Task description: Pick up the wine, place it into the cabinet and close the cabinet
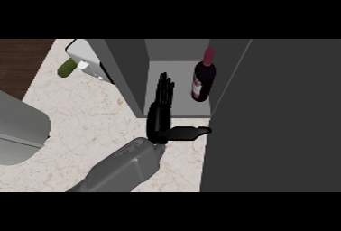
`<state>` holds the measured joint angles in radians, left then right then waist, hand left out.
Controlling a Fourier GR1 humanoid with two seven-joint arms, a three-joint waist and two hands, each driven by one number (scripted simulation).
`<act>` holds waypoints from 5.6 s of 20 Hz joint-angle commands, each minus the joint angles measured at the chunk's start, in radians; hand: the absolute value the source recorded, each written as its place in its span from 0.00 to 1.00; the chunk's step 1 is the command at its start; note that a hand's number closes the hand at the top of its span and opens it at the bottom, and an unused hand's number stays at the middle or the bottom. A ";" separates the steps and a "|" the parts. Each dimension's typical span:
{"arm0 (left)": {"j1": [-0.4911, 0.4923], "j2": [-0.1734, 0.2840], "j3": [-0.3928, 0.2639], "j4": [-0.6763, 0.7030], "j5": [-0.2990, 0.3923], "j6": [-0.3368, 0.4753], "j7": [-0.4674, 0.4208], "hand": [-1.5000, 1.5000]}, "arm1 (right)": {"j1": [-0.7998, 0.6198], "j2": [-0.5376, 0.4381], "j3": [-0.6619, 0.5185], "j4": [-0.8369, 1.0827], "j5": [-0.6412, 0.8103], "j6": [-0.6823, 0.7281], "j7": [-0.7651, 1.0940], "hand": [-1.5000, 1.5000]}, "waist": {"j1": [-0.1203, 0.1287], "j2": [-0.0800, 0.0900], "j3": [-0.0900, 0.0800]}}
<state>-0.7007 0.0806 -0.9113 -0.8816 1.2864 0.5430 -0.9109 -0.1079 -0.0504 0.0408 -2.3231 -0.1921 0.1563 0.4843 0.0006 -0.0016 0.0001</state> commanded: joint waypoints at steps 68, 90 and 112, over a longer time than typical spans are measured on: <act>1.175 1.179 0.640 -0.767 0.030 -0.900 -0.052 0.00 | -0.809 0.048 0.558 0.495 0.102 -0.639 0.130 1.00 | 0.077 0.005 -0.002; 1.207 1.085 0.782 -0.670 -0.003 -1.017 0.038 0.00 | -1.079 0.050 0.427 1.206 -0.509 0.209 0.092 1.00 | 0.052 0.009 -0.002; 1.244 1.036 0.941 -0.716 -0.013 -1.022 0.191 0.00 | -1.162 -0.013 0.265 1.656 -0.577 0.384 -0.185 1.00 | 0.043 0.013 0.000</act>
<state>0.5437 1.1087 0.0041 -1.5958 1.2491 -0.4395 -0.7236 -1.2892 0.0006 0.3769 -0.7664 -0.7838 0.5690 0.3534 0.0618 -0.0178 -0.0148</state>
